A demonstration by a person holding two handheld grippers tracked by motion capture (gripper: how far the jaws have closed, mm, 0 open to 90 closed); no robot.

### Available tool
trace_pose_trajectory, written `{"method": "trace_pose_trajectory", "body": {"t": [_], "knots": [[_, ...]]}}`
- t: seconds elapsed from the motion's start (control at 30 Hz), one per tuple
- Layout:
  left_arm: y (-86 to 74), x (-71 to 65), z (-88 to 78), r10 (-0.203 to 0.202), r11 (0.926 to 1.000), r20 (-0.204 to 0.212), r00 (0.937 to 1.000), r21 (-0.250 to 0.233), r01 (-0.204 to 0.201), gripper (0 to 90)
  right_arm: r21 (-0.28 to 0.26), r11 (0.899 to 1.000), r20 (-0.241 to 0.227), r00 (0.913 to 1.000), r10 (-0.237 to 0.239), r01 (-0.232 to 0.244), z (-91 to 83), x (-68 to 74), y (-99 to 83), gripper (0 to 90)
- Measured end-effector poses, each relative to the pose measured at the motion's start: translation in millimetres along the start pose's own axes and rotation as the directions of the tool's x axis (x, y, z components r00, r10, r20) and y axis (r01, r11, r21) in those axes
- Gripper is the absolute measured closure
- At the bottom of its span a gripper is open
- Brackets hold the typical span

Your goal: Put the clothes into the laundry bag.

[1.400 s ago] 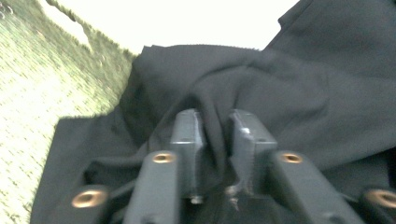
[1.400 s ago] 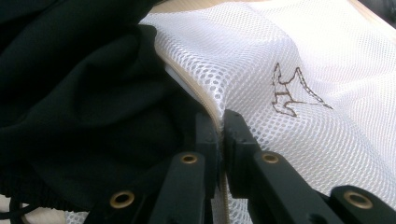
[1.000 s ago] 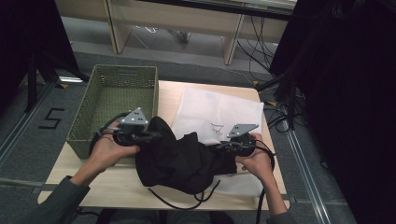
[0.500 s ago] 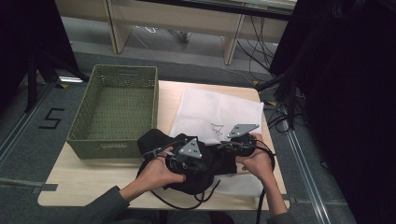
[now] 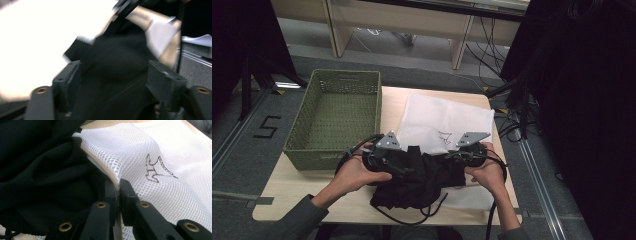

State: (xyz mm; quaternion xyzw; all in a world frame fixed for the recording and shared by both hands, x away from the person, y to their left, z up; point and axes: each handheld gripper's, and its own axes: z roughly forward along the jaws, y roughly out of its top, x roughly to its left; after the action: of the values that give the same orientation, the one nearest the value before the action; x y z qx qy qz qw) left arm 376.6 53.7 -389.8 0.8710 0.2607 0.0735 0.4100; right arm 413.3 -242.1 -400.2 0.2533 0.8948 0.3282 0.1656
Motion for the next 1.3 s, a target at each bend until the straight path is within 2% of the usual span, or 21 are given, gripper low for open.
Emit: {"method": "trace_pose_trajectory", "body": {"t": [0.07,0.1,0.13,0.17,0.2,0.23,0.3,0.37,0.47,0.53,0.6,0.7,0.8,0.87,0.9,1.0,1.03,1.17,1.2,1.23,1.3], "knots": [[-11.4,6.4,19.1,-0.018,0.9987,0.034,0.9993,0.049,0.017,22.3,0.008,1.000,-0.002,1.0000,0.002,-0.002,0.9,0.2,-0.1,86.4],[-15.3,6.8,28.2,-0.041,0.9972,0.048,0.9980,0.064,0.038,22.2,0.010,1.000,0.001,1.0000,0.008,-0.008,1.2,0.7,0.1,86.5],[-17.3,6.7,34.4,-0.042,0.9960,0.067,0.9968,0.081,0.037,25.0,0.007,1.000,-0.001,1.0000,-0.004,0.004,1.9,0.5,0.5,86.5],[-19.2,4.4,43.0,-0.031,0.9943,0.112,0.9932,0.105,0.019,29.0,0.009,1.000,0.000,1.0000,-0.003,0.003,1.9,0.9,0.8,86.5],[-19.3,0.4,48.1,-0.008,0.9937,0.155,0.9879,0.112,-0.009,38.3,0.007,1.000,0.007,1.0000,0.001,-0.001,1.5,2.2,1.3,86.7],[-18.2,-4.7,51.5,0.028,0.9925,0.175,0.9842,0.112,-0.049,50.9,0.002,1.000,0.010,0.9999,0.000,0.000,0.6,2.9,2.4,87.0],[-13.8,-14.8,57.2,0.084,0.9883,0.182,0.9797,0.110,-0.105,70.1,-0.009,1.000,0.018,0.9998,0.000,0.001,-1.9,4.1,5.5,87.4],[-6.2,-25.2,65.6,0.121,0.9833,0.159,0.9798,0.116,-0.140,83.3,-0.021,1.000,0.019,0.9997,-0.014,0.014,-3.4,5.3,8.0,87.4],[3.7,-29.2,73.9,0.119,0.9836,0.151,0.9814,0.117,-0.137,88.4,-0.030,0.999,0.018,0.9997,-0.019,0.020,-6.6,8.6,10.6,87.4],[9.6,-26.6,79.6,0.106,0.9876,0.155,0.9821,0.099,-0.122,88.5,-0.045,0.999,0.015,0.9997,-0.021,0.022,-9.8,10.3,12.9,87.4],[14.7,-22.6,84.4,0.090,0.9914,0.139,0.9862,0.082,-0.102,88.5,-0.053,0.998,0.016,0.9992,-0.035,0.036,-12.1,11.7,15.8,87.4],[19.5,-9.4,88.4,0.092,0.9928,0.054,0.9942,0.072,-0.096,88.5,-0.052,0.998,0.015,0.9995,-0.029,0.030,-13.2,13.4,17.5,87.4],[18.1,7.3,93.2,0.017,0.9986,0.020,0.9996,0.049,-0.018,88.2,-0.044,0.999,0.011,0.9996,-0.027,0.028,-11.2,13.4,15.5,87.4],[16.0,10.9,92.9,-0.001,0.9990,0.019,0.9998,0.045,0.001,85.1,-0.042,0.999,0.008,0.9995,-0.030,0.030,-9.9,12.2,14.6,87.4],[15.4,9.3,90.9,0.003,0.9989,0.033,0.9994,0.047,-0.005,82.5,-0.037,0.999,0.007,0.9998,-0.020,0.020,-9.6,12.2,13.7,87.4],[16.9,-0.2,76.0,0.024,0.9981,0.053,0.9983,0.055,-0.027,65.4,-0.034,0.999,0.010,0.9998,-0.020,0.020,-8.2,9.4,10.6,87.4],[17.5,-3.1,69.4,0.018,0.9990,0.051,0.9985,0.039,-0.020,58.2,-0.031,1.000,0.007,1.0000,-0.001,0.001,-8.2,9.0,9.5,87.4],[19.7,-10.4,39.6,-0.021,0.9992,0.045,0.9988,-0.032,0.022,36.2,-0.032,0.999,0.010,0.9999,-0.013,0.014,-7.4,7.6,8.3,87.3],[19.7,-10.4,39.6,-0.021,0.9992,0.045,0.9988,-0.032,0.022,33.5,-0.032,0.999,0.010,0.9999,-0.013,0.014,-7.4,7.6,8.3,87.3],[15.6,-16.8,26.5,-0.009,0.9992,0.052,0.9986,-0.038,0.011,31.3,-0.031,0.999,0.007,0.9999,-0.014,0.014,-7.6,8.6,9.3,87.3],[7.2,-24.0,19.5,0.009,0.9999,0.083,0.9965,-0.013,-0.008,27.2,-0.031,0.999,0.006,0.9998,-0.019,0.020,-7.6,8.6,9.4,87.3]]}}
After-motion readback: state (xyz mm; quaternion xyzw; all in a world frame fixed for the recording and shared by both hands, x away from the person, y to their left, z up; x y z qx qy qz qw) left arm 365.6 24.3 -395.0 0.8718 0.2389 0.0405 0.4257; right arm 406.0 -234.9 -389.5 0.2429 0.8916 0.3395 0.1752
